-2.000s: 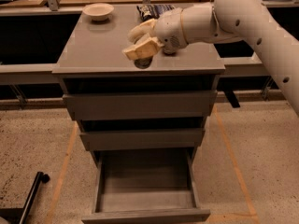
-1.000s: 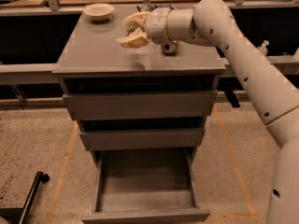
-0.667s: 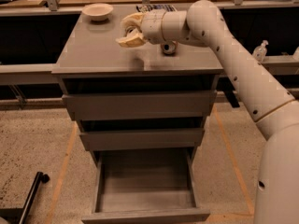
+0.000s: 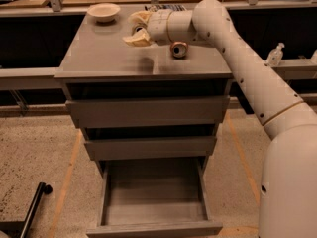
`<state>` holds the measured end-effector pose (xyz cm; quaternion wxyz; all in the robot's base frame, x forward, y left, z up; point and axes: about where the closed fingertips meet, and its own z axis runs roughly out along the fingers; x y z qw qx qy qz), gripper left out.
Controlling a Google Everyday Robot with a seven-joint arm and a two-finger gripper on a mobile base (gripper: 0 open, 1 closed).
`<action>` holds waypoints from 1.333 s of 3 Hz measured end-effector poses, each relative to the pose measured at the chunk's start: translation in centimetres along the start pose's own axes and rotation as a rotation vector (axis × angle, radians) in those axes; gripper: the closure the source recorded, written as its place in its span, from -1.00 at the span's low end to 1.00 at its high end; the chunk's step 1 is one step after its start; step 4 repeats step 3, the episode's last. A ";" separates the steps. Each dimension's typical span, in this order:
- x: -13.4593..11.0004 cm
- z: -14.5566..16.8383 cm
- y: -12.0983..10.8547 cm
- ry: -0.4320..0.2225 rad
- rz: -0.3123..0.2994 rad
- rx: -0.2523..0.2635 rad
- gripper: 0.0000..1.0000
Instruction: Pick 7up can from bottom drawer and place on counter
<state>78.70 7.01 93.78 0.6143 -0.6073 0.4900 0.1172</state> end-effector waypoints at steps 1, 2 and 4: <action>-0.1 0.3 0.2 -0.002 0.000 -0.004 -0.69; -0.2 0.6 0.4 -0.005 0.001 -0.009 -1.00; -0.2 0.6 0.4 -0.005 0.001 -0.009 -1.00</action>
Offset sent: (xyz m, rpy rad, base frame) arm -0.0004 0.0031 -0.0011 -0.0001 0.0015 0.0043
